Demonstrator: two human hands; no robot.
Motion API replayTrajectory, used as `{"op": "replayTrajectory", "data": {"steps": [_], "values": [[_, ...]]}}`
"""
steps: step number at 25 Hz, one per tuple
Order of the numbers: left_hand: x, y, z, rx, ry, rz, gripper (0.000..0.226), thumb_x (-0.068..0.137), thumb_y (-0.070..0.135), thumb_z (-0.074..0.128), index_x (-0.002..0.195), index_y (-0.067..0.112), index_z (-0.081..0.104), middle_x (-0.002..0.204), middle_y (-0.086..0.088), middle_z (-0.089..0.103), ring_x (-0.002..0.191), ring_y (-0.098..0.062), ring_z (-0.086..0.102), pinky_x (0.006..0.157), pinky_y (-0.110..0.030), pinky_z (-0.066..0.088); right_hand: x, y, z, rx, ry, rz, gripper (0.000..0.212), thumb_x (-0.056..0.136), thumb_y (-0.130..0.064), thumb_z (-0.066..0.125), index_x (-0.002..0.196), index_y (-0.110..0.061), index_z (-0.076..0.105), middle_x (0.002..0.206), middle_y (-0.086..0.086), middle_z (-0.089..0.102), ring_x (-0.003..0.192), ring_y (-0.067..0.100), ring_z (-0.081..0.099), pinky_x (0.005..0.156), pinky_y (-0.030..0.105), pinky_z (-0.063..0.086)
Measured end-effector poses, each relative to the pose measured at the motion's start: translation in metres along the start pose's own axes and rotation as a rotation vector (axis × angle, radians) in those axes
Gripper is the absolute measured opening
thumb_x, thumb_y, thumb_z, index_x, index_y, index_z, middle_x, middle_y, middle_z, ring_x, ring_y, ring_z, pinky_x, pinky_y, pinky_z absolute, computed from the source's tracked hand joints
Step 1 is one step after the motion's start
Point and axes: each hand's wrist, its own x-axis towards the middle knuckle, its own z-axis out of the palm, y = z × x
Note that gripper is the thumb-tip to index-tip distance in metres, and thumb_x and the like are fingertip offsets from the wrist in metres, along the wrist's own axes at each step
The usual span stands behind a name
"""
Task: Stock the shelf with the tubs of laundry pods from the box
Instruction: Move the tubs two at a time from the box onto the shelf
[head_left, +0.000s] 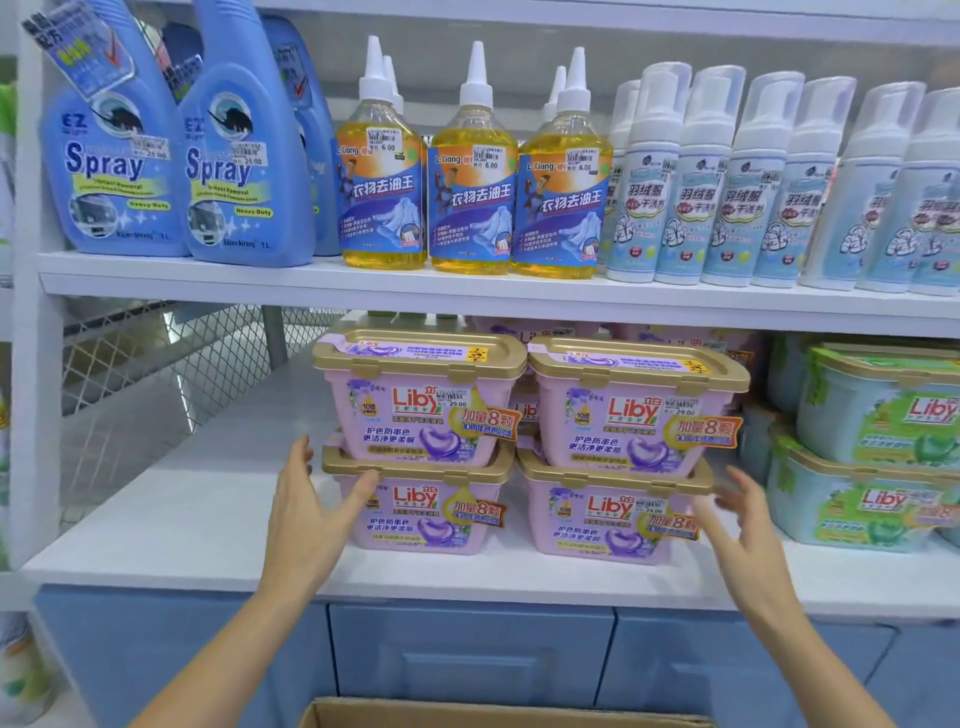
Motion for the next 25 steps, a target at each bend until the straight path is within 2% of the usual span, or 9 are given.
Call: {"op": "replayTrajectory", "data": {"steps": [2,4,7,9,11,13,18,21,25], "values": [[-0.007,-0.014,0.01,0.045,-0.085,-0.042,0.095,0.063,0.054,0.074,0.138,0.012,0.034,0.141,-0.009,0.048,0.128,-0.028,0.046,0.102,-0.043,0.039,-0.008,0.022,0.01,-0.144,-0.121,0.062,0.089,0.053,-0.073,0.061,0.125,-0.024,0.043,0.112,-0.003,0.064,0.109,0.019,0.056,0.092,0.038,0.042],[-0.01,-0.022,0.022,0.136,-0.153,-0.054,0.083,0.06,0.048,0.079,0.126,0.012,0.043,0.127,-0.009,0.062,0.115,-0.03,0.058,0.091,-0.039,0.045,-0.008,0.029,0.02,-0.258,-0.179,0.085,0.072,0.056,-0.066,0.07,0.11,-0.024,0.049,0.099,-0.008,0.065,0.105,0.022,0.06,0.092,0.04,0.045],[-0.007,-0.031,0.032,0.198,-0.144,-0.032,0.074,0.055,0.054,0.078,0.108,0.011,0.049,0.105,-0.01,0.071,0.096,-0.035,0.065,0.076,-0.038,0.05,0.001,0.03,0.029,-0.288,-0.172,0.08,0.069,0.053,-0.066,0.072,0.101,-0.021,0.052,0.087,-0.01,0.064,0.088,0.019,0.063,0.072,0.032,0.048],[-0.003,-0.036,0.034,0.241,-0.102,-0.003,0.07,0.057,0.054,0.078,0.103,0.01,0.05,0.099,-0.011,0.072,0.091,-0.038,0.065,0.073,-0.039,0.049,0.003,0.028,0.031,-0.282,-0.142,0.074,0.044,0.066,-0.038,0.078,0.097,-0.015,0.055,0.08,-0.009,0.064,0.079,0.021,0.064,0.059,0.022,0.043],[-0.001,-0.04,0.034,0.291,-0.069,0.035,0.067,0.058,0.053,0.078,0.1,0.008,0.051,0.095,-0.013,0.072,0.087,-0.04,0.064,0.071,-0.038,0.047,0.003,0.027,0.035,-0.279,-0.13,0.054,0.035,0.071,-0.024,0.077,0.096,-0.013,0.057,0.08,-0.009,0.064,0.073,0.014,0.062,0.056,0.018,0.04],[0.005,-0.044,0.031,0.301,-0.047,0.047,0.066,0.059,0.051,0.078,0.099,0.007,0.051,0.092,-0.014,0.072,0.085,-0.041,0.063,0.07,-0.038,0.045,0.004,0.026,0.042,-0.279,-0.13,0.047,0.034,0.071,-0.024,0.077,0.096,-0.013,0.057,0.08,-0.009,0.063,0.072,0.007,0.06,0.056,0.018,0.041],[0.033,-0.07,0.005,0.321,-0.025,0.008,0.068,0.06,0.051,0.078,0.103,0.007,0.051,0.096,-0.015,0.071,0.091,-0.041,0.063,0.074,-0.041,0.047,0.006,0.015,0.084,-0.276,-0.162,0.014,0.035,0.07,-0.028,0.077,0.095,-0.014,0.057,0.077,-0.011,0.063,0.072,0.007,0.06,0.057,0.018,0.042],[0.056,-0.094,-0.018,0.318,-0.025,-0.039,0.069,0.061,0.053,0.077,0.107,0.01,0.049,0.102,-0.014,0.07,0.096,-0.041,0.062,0.077,-0.041,0.047,0.008,0.006,0.121,-0.269,-0.177,-0.014,0.036,0.069,-0.031,0.078,0.095,-0.014,0.059,0.08,-0.003,0.067,0.074,0.01,0.062,0.058,0.022,0.044],[0.087,-0.12,-0.042,0.291,-0.023,-0.059,0.069,0.062,0.053,0.076,0.111,0.014,0.048,0.107,-0.01,0.069,0.098,-0.037,0.062,0.078,-0.041,0.048,0.01,-0.009,0.171,-0.31,-0.158,-0.044,0.037,0.068,-0.036,0.077,0.091,-0.014,0.058,0.073,-0.008,0.062,0.071,0.02,0.062,0.061,0.031,0.046]]}}
